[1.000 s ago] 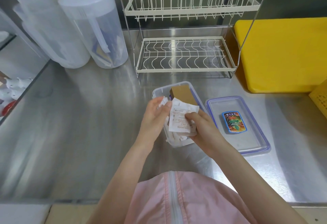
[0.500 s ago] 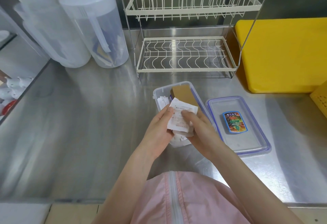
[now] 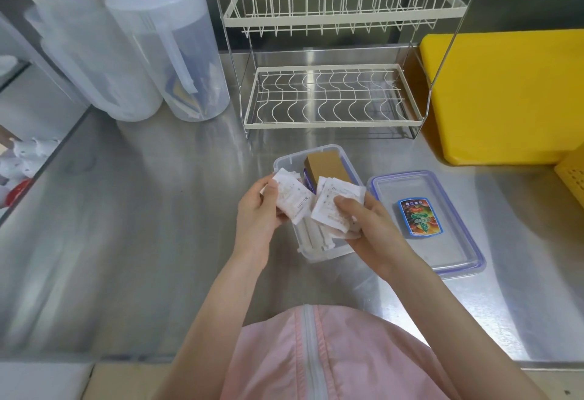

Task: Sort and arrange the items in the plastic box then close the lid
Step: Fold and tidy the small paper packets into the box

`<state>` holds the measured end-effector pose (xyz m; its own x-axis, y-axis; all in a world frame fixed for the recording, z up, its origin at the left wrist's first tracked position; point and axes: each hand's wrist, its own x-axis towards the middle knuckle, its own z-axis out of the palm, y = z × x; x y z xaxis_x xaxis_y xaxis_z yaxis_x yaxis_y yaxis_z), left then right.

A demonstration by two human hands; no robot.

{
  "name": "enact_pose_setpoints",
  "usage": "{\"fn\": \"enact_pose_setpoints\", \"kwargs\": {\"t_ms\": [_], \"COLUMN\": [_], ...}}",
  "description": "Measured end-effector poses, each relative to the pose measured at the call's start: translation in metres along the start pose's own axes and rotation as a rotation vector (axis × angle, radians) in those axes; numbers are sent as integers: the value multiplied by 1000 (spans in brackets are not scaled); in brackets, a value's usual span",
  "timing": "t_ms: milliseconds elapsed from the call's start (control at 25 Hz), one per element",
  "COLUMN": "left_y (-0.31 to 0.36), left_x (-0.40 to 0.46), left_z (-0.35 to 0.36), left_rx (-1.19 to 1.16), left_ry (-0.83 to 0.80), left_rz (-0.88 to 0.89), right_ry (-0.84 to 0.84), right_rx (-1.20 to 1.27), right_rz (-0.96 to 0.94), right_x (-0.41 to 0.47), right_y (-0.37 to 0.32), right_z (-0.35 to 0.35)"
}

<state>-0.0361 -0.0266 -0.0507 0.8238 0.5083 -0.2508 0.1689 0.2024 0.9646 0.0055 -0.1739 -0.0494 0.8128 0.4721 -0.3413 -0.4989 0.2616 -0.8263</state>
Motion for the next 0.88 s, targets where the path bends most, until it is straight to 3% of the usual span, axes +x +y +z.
{"fn": "enact_pose_setpoints", "kwargs": {"t_ms": [160,440,680,880], "left_y": [-3,-5,-7,-10], "left_x": [-5,-9,-14,-16], "left_z": [5,15,19,15], "left_rx": [188,-364,-399,-407], "left_ry": [-14,-381,-422,-525], "left_rz": [18,-347,-406,-397], "right_ry": [-37,32,87,98], "right_rx": [-25,-274,-517,-984], "right_rz": [-16,-62,-109,-189], "right_x": [1,-3,-1,2], "right_y": [-8,4,9,13], "right_z": [3,21,32,21]}}
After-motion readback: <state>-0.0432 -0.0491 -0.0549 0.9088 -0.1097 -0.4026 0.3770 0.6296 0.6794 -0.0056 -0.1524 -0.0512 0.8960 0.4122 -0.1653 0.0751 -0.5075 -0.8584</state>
